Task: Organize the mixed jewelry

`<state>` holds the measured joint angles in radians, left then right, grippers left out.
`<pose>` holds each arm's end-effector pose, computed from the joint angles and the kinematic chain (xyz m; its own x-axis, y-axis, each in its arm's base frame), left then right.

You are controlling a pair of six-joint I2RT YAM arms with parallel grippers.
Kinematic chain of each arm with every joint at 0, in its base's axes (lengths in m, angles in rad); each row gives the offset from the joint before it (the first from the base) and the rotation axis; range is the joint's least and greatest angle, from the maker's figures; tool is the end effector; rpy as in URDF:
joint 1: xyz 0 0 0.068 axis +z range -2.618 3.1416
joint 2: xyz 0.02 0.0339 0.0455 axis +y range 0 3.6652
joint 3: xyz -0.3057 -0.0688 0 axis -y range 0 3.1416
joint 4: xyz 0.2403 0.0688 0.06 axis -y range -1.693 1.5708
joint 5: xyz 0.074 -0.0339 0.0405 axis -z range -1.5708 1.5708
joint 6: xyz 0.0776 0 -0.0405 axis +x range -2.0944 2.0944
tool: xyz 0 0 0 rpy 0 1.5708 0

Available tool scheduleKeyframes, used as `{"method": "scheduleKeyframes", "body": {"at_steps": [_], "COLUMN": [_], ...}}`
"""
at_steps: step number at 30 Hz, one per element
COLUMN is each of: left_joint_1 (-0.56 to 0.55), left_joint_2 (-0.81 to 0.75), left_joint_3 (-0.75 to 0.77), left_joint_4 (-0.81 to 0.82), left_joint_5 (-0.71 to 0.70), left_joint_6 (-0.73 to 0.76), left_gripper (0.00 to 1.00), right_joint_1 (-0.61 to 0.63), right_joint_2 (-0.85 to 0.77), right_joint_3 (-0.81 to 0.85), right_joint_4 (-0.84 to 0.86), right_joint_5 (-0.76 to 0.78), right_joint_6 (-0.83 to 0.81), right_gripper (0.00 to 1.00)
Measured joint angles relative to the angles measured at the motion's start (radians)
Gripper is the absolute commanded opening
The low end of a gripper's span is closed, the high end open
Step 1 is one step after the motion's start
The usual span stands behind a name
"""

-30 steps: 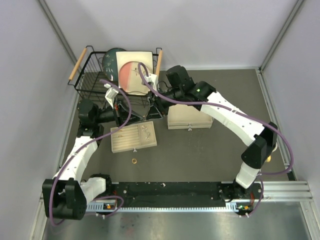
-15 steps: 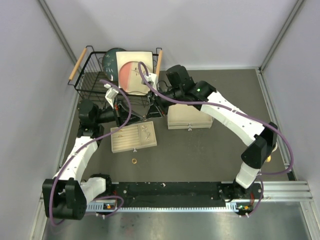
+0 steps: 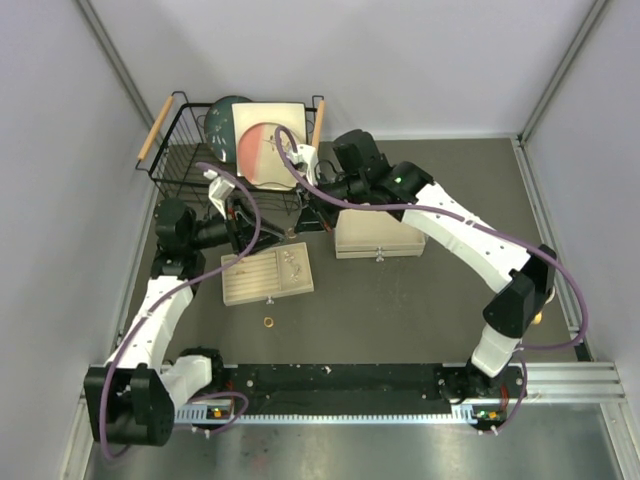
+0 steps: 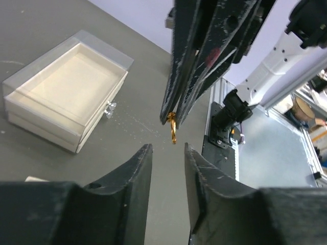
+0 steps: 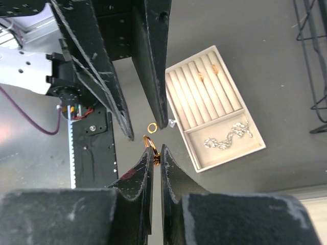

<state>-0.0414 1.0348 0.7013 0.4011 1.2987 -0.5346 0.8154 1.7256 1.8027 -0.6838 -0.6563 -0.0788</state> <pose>0.2019 -0.0832 0.3608 -0.4368 -0.1189 -0.8917 0.8702 0.1954 -0.4523 0.2489 0.3334 0.4166 -0.3172 -0.4278 -0.8464 -0.9483 0.1450 0.2822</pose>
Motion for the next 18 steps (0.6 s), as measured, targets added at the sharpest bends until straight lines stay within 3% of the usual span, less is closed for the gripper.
{"method": "scheduleKeyframes", "body": {"at_steps": [12,18], "left_joint_1": [0.283,0.431], "left_joint_2": [-0.018,0.013], "left_joint_3": [0.028,0.093], "left_joint_4": [-0.287,-0.536], "left_joint_5": [-0.084,-0.188], "left_joint_6": [0.238,0.458], "left_gripper": [0.54,0.57], "right_joint_1": [0.016,0.123], "right_joint_2": [-0.037,-0.023], "right_joint_3": [-0.008,-0.009], "right_joint_4": [-0.013,-0.011], "right_joint_5": [0.215,0.413], "right_joint_6": [-0.093,-0.185], "right_gripper": [0.0,0.0]}}
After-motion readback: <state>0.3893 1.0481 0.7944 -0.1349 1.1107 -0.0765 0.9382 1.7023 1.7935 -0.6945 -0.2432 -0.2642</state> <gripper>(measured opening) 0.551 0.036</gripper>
